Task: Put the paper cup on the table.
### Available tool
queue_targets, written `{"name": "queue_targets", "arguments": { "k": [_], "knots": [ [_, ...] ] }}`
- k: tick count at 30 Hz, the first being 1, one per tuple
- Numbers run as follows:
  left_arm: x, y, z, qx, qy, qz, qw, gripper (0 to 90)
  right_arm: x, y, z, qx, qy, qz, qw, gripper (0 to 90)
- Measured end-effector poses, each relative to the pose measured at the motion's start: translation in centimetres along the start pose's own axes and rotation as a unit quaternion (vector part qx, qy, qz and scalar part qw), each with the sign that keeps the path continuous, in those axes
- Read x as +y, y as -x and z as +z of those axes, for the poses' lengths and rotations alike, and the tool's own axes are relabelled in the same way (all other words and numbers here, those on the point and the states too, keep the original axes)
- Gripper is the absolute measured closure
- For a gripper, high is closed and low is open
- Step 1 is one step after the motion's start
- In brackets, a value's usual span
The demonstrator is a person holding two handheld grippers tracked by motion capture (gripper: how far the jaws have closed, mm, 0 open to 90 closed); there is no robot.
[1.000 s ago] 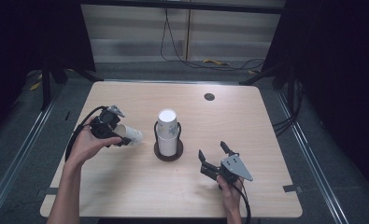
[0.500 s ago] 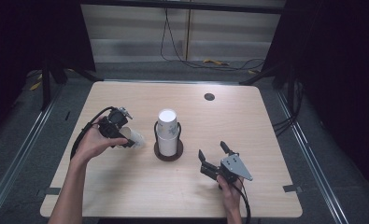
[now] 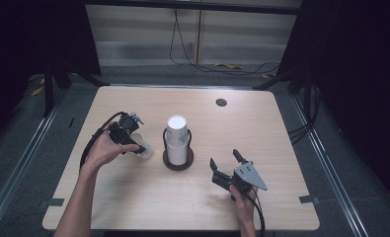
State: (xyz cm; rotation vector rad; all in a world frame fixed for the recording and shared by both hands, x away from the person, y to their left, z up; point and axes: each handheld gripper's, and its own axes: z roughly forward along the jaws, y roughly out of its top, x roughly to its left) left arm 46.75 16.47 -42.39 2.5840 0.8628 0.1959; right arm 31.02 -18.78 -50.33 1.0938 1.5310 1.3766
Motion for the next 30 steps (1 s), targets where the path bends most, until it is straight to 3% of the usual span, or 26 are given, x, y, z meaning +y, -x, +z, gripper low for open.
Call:
{"name": "queue_targets", "arguments": {
  "k": [11,14,20,30],
  "knots": [
    [0.4,-0.2,0.8,0.005,0.031,-0.014,0.9994,17.3,0.0,0.1,0.1,0.001,-0.002,0.004,1.0000,12.9],
    [0.4,-0.1,1.0,0.006,0.035,-0.006,0.9994,17.3,0.0,0.1,0.1,0.003,-0.001,0.001,1.0000,12.9],
    [0.2,-0.1,1.4,-0.003,0.054,-0.012,0.9985,17.5,0.0,0.1,0.0,0.002,-0.002,0.004,1.0000,12.9],
    [-0.6,-0.3,0.6,0.000,0.082,-0.019,0.9964,17.0,0.0,0.2,0.1,0.001,-0.003,0.007,1.0000,12.9]
  ]
}}
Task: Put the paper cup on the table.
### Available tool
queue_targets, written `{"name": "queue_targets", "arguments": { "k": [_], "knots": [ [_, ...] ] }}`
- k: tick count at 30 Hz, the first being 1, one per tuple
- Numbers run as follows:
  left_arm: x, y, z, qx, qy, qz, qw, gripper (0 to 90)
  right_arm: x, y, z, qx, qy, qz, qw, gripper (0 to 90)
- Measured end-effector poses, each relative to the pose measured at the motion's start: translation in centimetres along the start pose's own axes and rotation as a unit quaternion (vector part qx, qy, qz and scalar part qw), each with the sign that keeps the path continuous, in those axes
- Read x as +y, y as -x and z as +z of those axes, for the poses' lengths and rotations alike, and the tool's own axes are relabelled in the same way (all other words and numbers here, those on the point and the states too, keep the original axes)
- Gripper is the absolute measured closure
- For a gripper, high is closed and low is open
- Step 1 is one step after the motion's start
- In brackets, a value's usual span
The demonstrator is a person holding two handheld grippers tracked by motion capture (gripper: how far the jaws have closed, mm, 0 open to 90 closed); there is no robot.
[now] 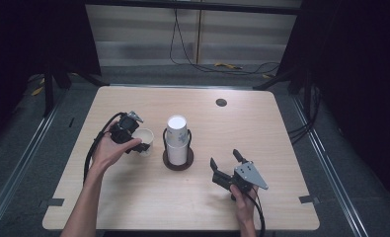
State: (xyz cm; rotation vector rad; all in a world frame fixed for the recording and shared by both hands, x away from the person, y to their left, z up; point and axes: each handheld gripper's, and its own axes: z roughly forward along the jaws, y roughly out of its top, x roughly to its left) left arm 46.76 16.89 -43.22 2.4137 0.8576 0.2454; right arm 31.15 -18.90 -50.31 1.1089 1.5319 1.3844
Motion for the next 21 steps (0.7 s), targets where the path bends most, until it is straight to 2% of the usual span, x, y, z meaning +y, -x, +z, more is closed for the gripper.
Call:
{"name": "queue_targets", "arguments": {
  "k": [1,4,8,10,11,13,14,18,19,21],
  "knots": [
    [-0.1,0.0,-0.3,-0.001,0.009,0.000,1.0000,17.0,0.0,0.0,0.0,0.000,-0.001,0.001,1.0000,12.9],
    [-0.2,0.0,-0.6,0.001,0.016,-0.002,0.9999,17.0,0.0,0.0,0.0,0.000,-0.001,0.001,1.0000,12.9],
    [-0.3,0.1,-1.0,0.005,0.014,0.000,0.9999,17.3,0.0,0.0,0.0,0.000,-0.001,0.001,1.0000,12.9],
    [-0.5,0.1,-1.2,0.007,0.022,-0.001,0.9997,17.4,0.0,0.0,0.0,0.001,-0.001,0.001,1.0000,12.9],
    [-0.8,-0.1,-1.3,-0.003,0.035,-0.010,0.9993,17.4,0.0,0.0,0.0,0.001,-0.001,0.001,1.0000,12.9],
    [-1.4,-0.2,-1.3,-0.005,0.051,-0.023,0.9984,17.6,0.0,0.0,0.0,-0.001,-0.001,0.000,1.0000,12.9],
    [-1.4,-0.2,-1.3,-0.005,0.051,-0.023,0.9984,17.6,0.0,0.0,0.0,-0.001,-0.001,0.000,1.0000,12.9],
    [-2.2,-0.1,-1.5,-0.005,0.079,-0.031,0.9963,17.6,0.0,0.0,0.0,-0.001,-0.001,0.001,1.0000,12.9],
    [-2.5,0.0,-1.6,-0.012,0.092,-0.034,0.9951,17.6,0.0,0.0,0.0,-0.002,0.000,0.000,1.0000,12.9],
    [-2.7,0.0,-1.7,-0.018,0.098,-0.034,0.9944,17.6,0.0,0.0,0.0,-0.003,0.000,-0.001,1.0000,12.9]
  ]
}}
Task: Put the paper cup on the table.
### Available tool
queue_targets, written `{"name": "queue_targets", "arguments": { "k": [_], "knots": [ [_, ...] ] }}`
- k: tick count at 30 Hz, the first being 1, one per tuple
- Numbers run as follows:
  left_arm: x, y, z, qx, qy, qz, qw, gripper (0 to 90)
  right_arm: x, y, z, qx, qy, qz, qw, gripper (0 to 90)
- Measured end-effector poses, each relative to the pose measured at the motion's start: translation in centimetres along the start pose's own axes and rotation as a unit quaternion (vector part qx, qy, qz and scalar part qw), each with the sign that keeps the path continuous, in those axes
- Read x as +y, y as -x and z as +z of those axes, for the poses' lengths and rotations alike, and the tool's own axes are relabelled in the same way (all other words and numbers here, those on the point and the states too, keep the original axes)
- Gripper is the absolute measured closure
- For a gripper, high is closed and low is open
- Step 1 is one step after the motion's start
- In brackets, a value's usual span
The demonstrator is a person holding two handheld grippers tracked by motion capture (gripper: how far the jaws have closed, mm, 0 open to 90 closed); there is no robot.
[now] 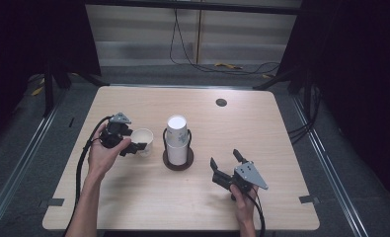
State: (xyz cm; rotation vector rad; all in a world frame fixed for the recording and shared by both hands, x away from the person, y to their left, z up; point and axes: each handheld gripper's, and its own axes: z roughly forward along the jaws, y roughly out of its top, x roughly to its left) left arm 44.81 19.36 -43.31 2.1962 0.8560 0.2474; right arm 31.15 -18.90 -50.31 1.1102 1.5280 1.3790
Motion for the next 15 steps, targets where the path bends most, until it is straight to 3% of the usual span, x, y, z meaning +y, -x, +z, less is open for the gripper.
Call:
{"name": "queue_targets", "arguments": {
  "k": [2,4,8,12,15],
  "knots": [
    [-0.3,0.4,-0.6,0.009,0.026,-0.003,0.9996,17.6,0.0,0.0,0.0,0.000,0.000,0.000,1.0000,12.9],
    [-0.5,0.6,-0.8,0.014,0.032,-0.003,0.9994,17.6,0.0,0.0,0.0,0.000,0.000,0.001,1.0000,12.9],
    [-1.4,1.5,-1.2,0.018,0.068,-0.014,0.9974,17.6,0.0,0.0,0.0,0.000,0.001,0.002,1.0000,12.9],
    [-1.9,2.2,-1.4,0.020,0.084,-0.010,0.9962,17.6,0.0,0.0,0.0,-0.001,0.001,0.003,1.0000,12.9],
    [-2.4,2.9,-1.7,0.029,0.107,-0.004,0.9939,17.6,0.0,0.0,0.0,0.000,0.001,0.003,1.0000,12.9]
  ]
}}
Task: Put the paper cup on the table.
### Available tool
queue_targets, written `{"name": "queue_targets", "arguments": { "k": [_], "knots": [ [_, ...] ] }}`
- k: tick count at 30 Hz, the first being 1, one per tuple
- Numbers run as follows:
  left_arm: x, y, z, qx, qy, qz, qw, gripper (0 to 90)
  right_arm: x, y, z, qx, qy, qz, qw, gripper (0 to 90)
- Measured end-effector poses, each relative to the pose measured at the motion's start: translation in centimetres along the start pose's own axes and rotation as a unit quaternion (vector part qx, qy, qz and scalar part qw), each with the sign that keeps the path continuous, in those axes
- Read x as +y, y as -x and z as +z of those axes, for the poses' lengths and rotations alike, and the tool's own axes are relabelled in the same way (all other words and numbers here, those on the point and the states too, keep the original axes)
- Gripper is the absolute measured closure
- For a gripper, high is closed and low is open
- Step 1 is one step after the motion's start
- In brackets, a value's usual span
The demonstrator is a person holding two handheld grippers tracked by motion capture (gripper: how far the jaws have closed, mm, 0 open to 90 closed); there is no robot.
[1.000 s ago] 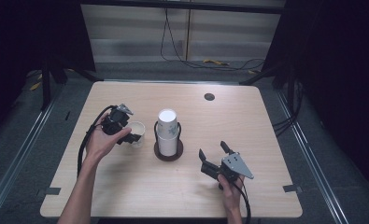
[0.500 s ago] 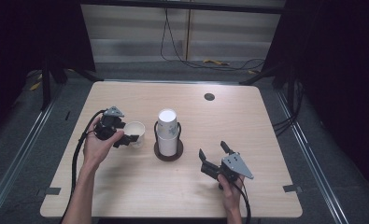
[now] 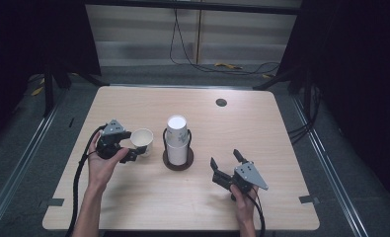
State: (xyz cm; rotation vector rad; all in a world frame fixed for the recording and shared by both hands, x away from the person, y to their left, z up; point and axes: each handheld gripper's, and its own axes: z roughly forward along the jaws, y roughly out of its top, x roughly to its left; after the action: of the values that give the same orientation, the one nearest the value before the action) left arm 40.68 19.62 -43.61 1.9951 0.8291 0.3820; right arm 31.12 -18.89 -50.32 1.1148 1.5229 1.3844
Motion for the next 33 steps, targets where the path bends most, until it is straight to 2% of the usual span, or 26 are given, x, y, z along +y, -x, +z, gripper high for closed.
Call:
{"name": "queue_targets", "arguments": {
  "k": [1,2,5,10,12,13,14,15,16,17,22,24,25,26,28,30,31,32,33],
  "knots": [
    [-0.5,0.6,-0.2,0.010,0.020,0.001,0.9997,17.6,0.0,0.0,0.0,-0.001,0.001,0.000,1.0000,12.9],
    [-0.5,0.6,-0.2,0.010,0.020,0.001,0.9997,17.6,0.0,0.0,0.0,-0.001,0.001,0.000,1.0000,12.9],
    [-1.4,1.6,-0.5,0.019,0.049,-0.002,0.9986,17.6,0.0,0.0,0.0,-0.002,0.001,0.000,1.0000,12.9],
    [-2.3,2.3,-0.5,0.019,0.067,-0.003,0.9976,17.6,0.0,0.0,0.0,-0.002,0.001,-0.001,1.0000,12.9],
    [-2.7,2.8,-0.6,0.027,0.076,-0.006,0.9967,17.3,0.0,0.0,0.0,-0.002,0.001,0.000,1.0000,13.0],
    [-3.1,3.0,-0.6,0.013,0.090,-0.014,0.9958,15.9,0.0,0.0,0.0,-0.001,0.001,0.000,1.0000,12.9],
    [-3.1,3.0,-0.6,0.013,0.090,-0.014,0.9958,15.1,0.0,0.0,0.0,-0.001,0.001,0.000,1.0000,12.9],
    [-3.6,3.3,-0.6,-0.003,0.096,-0.018,0.9952,15.5,0.0,0.0,0.0,-0.001,0.001,0.000,1.0000,13.0],
    [-3.6,3.3,-0.6,-0.003,0.096,-0.018,0.9952,15.4,0.0,0.0,0.0,-0.001,0.001,0.000,1.0000,13.0],
    [-4.0,3.6,-0.5,-0.014,0.101,-0.019,0.9946,15.6,0.0,0.0,0.0,-0.002,0.001,0.000,1.0000,13.0],
    [-4.6,4.4,-0.3,-0.002,0.100,-0.013,0.9949,15.5,0.0,0.0,0.0,-0.002,0.001,0.000,1.0000,13.0],
    [-5.0,4.9,0.0,0.007,0.111,-0.009,0.9938,15.5,0.0,0.0,0.0,-0.002,0.001,0.000,1.0000,13.0],
    [-5.4,5.4,0.1,-0.003,0.119,-0.018,0.9927,15.5,0.0,0.0,-0.1,-0.001,0.001,0.001,1.0000,13.0],
    [-5.7,5.6,0.1,-0.006,0.123,-0.017,0.9922,15.5,0.0,0.0,-0.1,-0.001,0.002,0.000,1.0000,13.0],
    [-6.2,6.1,0.1,0.014,0.140,-0.021,0.9899,15.4,0.0,-0.1,-0.2,-0.002,0.003,-0.001,1.0000,13.0],
    [-6.7,6.6,0.2,0.036,0.144,-0.014,0.9888,15.3,0.0,-0.1,-0.1,-0.002,0.002,-0.001,1.0000,13.0],
    [-7.0,6.7,0.3,0.041,0.149,-0.016,0.9879,15.3,0.0,0.0,-0.1,-0.002,0.002,-0.001,1.0000,13.0],
    [-7.0,6.7,0.3,0.041,0.149,-0.016,0.9879,15.3,0.0,0.0,-0.1,-0.002,0.002,-0.001,1.0000,13.0],
    [-7.3,6.9,0.7,0.037,0.143,-0.015,0.9890,15.5,0.0,0.0,-0.1,-0.003,0.003,-0.001,1.0000,13.0]
  ]
}}
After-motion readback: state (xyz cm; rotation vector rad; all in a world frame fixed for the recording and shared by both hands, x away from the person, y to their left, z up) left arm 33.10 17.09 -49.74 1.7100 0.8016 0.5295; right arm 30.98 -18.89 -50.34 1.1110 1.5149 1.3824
